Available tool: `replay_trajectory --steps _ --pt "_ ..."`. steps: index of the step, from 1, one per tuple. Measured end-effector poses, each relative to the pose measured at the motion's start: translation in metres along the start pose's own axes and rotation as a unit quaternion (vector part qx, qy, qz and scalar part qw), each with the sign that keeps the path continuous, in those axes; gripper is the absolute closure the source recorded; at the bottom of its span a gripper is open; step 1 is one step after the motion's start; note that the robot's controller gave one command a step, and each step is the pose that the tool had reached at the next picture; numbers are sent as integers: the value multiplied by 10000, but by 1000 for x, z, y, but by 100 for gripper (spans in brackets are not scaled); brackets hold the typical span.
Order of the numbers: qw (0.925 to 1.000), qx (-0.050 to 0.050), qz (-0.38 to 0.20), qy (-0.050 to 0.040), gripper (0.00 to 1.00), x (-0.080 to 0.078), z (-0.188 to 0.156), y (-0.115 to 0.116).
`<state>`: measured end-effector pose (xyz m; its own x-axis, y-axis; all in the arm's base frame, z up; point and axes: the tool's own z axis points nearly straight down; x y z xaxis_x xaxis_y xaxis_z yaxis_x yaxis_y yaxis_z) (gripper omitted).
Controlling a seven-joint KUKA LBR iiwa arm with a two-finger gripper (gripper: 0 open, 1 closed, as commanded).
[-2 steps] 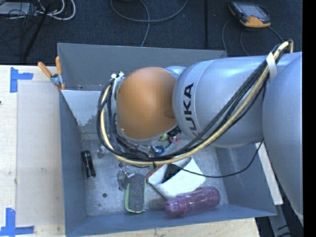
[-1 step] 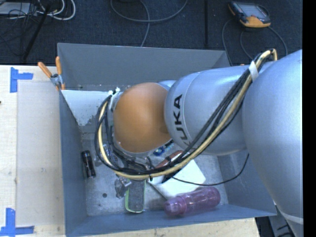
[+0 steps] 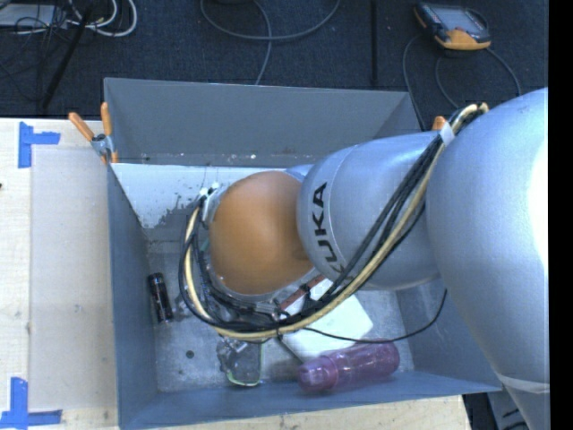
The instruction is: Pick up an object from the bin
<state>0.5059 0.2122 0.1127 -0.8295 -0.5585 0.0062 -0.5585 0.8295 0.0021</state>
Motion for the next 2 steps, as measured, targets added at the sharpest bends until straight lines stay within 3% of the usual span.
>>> replay_trajectory --steps 1,2 --pt "9938 9 -1113 -26 0 -24 0 -16" --pt "9906 -7 -1370 10 0 -18 -41 1"
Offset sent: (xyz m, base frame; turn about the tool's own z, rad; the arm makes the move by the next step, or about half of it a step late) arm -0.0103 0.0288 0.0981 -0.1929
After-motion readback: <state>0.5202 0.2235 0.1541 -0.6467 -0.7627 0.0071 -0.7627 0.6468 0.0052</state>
